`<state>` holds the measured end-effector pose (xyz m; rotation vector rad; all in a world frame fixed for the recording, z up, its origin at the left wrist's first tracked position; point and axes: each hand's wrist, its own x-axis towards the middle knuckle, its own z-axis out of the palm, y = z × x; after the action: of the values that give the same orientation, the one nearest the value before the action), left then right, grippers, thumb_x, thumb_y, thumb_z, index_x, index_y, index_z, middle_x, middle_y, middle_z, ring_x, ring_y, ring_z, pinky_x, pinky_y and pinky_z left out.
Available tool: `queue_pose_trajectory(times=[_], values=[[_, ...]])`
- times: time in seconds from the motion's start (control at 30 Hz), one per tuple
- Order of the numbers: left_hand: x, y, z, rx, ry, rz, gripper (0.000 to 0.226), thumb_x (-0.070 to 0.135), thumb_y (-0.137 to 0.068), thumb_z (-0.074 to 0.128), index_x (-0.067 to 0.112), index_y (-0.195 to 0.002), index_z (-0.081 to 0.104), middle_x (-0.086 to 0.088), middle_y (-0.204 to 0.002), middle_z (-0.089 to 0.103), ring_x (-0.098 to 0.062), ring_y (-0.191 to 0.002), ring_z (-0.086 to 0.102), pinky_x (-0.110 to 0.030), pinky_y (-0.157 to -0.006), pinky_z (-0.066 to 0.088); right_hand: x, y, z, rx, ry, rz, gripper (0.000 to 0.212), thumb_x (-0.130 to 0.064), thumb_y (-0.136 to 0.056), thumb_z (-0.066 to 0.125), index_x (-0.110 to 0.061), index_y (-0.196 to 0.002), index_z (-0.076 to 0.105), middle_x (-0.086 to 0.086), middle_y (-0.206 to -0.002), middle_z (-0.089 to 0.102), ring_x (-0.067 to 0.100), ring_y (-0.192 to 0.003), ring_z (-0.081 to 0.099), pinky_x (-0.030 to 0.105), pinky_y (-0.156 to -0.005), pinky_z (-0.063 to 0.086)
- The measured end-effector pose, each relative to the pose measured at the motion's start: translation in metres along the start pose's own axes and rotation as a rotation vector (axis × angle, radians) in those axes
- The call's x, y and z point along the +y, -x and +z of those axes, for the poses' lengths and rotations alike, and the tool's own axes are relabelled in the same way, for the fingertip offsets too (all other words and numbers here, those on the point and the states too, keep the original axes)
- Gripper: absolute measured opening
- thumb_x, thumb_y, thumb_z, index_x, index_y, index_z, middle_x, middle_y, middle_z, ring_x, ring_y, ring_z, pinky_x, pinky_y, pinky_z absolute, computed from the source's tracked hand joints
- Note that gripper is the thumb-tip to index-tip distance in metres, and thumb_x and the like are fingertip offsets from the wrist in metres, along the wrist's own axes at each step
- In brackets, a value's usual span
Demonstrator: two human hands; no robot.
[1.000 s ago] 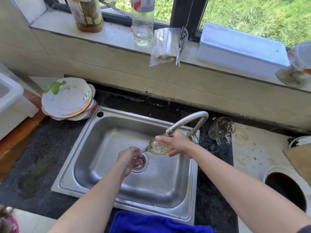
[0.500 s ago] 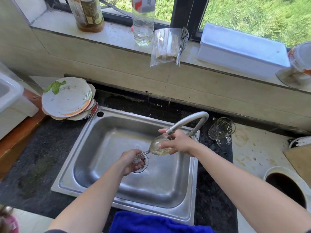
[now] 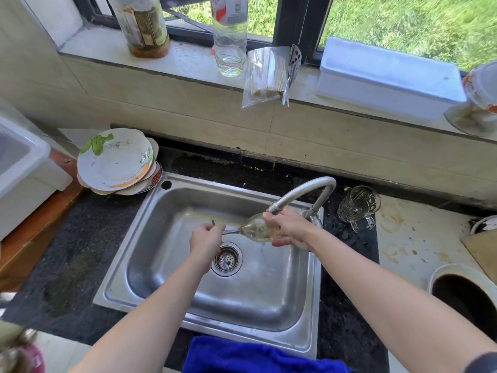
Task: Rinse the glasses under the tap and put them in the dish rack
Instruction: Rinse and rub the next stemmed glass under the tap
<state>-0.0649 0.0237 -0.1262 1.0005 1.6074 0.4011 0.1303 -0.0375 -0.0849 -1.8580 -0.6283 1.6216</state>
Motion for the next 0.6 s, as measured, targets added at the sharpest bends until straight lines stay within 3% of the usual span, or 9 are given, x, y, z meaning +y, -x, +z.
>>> queue_pose_trajectory(times=[0.03,0.1,0.2,0.3,0.37,0.43,0.5,0.6], values=[[0.005,0.003,-0.002,0.052,-0.080,0.085,0.021,0.034,-0.075,0.060,0.014,-0.070,0.053,-0.011,-0.068,0.058,-0.029,-0.067,0.052,-0.041,-0.063,0.045,0.002,0.000,0.002,0.010,-0.029,0.026,0.005,-0.030,-0.096,0.059,-0.027,-0.100,0.059,0.003,-0.118,0.059,0.024,-0.109,0.060,0.046,-0.088,0.057],[0.017,0.013,-0.006,0.162,-0.296,0.251,0.019,0.033,-0.083,0.058,0.014,-0.080,0.055,-0.011,-0.083,0.062,-0.032,-0.086,0.055,-0.040,-0.079,0.044,0.006,-0.002,0.006,0.040,-0.074,0.061,0.015,-0.030,-0.096,0.060,-0.021,-0.107,0.061,0.004,-0.115,0.060,0.022,-0.096,0.062,0.043,-0.081,0.057],[0.035,0.029,-0.012,0.286,-0.440,0.430,0.027,0.036,-0.090,0.054,0.011,-0.100,0.058,-0.011,-0.094,0.066,-0.034,-0.094,0.056,-0.036,-0.078,0.040,0.013,-0.003,0.012,0.084,-0.130,0.099,0.033,-0.039,-0.090,0.066,-0.016,-0.114,0.061,0.009,-0.117,0.061,0.026,-0.092,0.062,0.039,-0.072,0.059],[0.038,0.033,-0.012,0.350,-0.433,0.488,0.029,0.036,-0.092,0.052,0.009,-0.103,0.058,-0.013,-0.095,0.067,-0.035,-0.093,0.058,-0.036,-0.075,0.039,0.012,-0.002,0.018,0.155,-0.241,0.105,0.040,-0.043,-0.088,0.068,-0.010,-0.110,0.065,0.011,-0.106,0.066,0.026,-0.088,0.066,0.035,-0.067,0.059],[0.036,0.030,-0.010,0.352,-0.376,0.446,0.029,0.037,-0.093,0.051,0.009,-0.099,0.057,-0.013,-0.092,0.065,-0.033,-0.089,0.056,-0.036,-0.075,0.038,0.007,0.001,0.021,0.226,-0.288,0.056,0.027,-0.036,-0.091,0.066,-0.012,-0.102,0.068,0.007,-0.095,0.067,0.018,-0.082,0.063,0.031,-0.061,0.057],[0.028,0.016,-0.006,0.302,-0.255,0.292,0.028,0.038,-0.089,0.051,0.011,-0.089,0.055,-0.012,-0.087,0.062,-0.030,-0.081,0.051,-0.035,-0.073,0.037,0.004,0.003,0.020,0.248,-0.241,-0.021,0.017,-0.031,-0.090,0.067,-0.015,-0.097,0.070,0.005,-0.094,0.069,0.012,-0.080,0.060,0.027,-0.060,0.054],[0.020,-0.001,0.001,0.144,-0.030,0.080,0.029,0.040,-0.086,0.051,0.012,-0.081,0.051,-0.013,-0.076,0.059,-0.027,-0.063,0.048,-0.030,-0.058,0.039,0.002,0.009,0.017,0.196,-0.176,-0.082,0.010,-0.029,-0.088,0.071,-0.019,-0.092,0.070,0.003,-0.096,0.070,0.012,-0.080,0.058,0.031,-0.071,0.052],[0.009,-0.015,0.017,-0.169,0.140,-0.187,0.019,0.028,-0.096,0.049,0.009,-0.093,0.050,-0.015,-0.071,0.057,-0.019,-0.042,0.046,-0.018,-0.037,0.034,0.004,0.020,0.012,0.179,-0.066,-0.185,0.006,-0.023,-0.086,0.073,-0.018,-0.085,0.071,0.007,-0.093,0.073,0.022,-0.084,0.063,0.038,-0.081,0.056]])
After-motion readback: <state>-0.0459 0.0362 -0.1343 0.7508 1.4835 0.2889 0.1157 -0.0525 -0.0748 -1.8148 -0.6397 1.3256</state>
